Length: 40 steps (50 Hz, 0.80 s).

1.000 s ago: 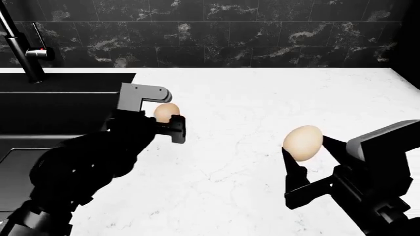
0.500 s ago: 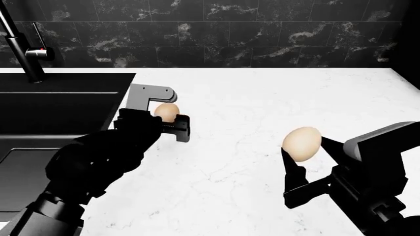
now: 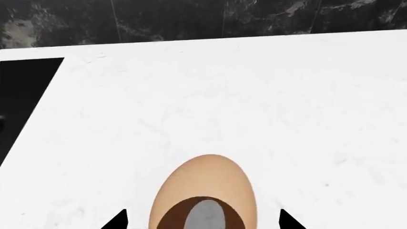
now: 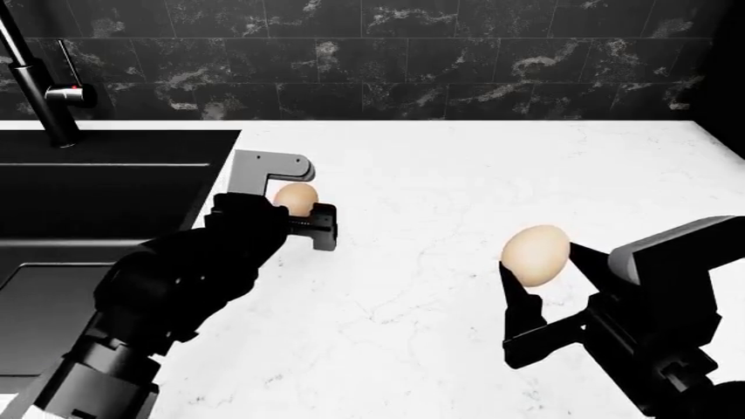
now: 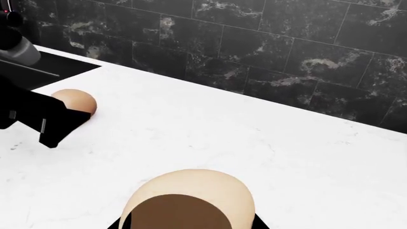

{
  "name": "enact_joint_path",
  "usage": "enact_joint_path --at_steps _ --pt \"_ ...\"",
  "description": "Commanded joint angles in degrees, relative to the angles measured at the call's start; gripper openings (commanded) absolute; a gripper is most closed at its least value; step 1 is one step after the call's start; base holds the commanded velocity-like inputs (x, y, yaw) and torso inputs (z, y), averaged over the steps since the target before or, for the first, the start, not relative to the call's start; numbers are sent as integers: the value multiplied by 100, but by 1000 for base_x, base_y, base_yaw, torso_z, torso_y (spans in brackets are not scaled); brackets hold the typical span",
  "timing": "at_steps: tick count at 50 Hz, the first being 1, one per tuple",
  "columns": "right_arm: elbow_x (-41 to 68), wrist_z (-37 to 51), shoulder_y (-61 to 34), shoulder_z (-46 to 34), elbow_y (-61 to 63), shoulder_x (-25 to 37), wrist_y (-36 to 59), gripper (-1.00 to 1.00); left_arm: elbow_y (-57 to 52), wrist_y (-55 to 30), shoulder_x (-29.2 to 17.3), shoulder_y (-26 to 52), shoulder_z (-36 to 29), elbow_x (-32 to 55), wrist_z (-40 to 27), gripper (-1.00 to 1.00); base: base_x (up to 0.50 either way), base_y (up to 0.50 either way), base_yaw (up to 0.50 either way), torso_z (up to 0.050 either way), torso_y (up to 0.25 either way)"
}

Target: Place the eggs and milk next to the bowl.

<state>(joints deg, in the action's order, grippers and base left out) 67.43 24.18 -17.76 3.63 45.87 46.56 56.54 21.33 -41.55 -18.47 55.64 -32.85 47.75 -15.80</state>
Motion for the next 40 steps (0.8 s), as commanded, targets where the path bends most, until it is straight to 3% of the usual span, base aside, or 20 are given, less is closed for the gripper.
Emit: enact_joint_path --at_steps 1,18,19,40 --pt "-99 -69 -30 -43 -8 4 -2 -100 211 51 57 61 -41 -43 79 100 0 0 0 0 0" --pt "-154 -90 69 -26 -1 20 -99 -100 177 38 97 27 -85 -11 97 100 0 0 0 0 0" --pt "-156 -90 71 -26 -3 20 -102 -100 166 56 94 24 -93 -25 95 -100 0 0 0 0 0" --pt "-172 -82 343 154 110 66 -286 -100 -262 100 -57 -101 -45 6 -80 -100 0 0 0 0 0"
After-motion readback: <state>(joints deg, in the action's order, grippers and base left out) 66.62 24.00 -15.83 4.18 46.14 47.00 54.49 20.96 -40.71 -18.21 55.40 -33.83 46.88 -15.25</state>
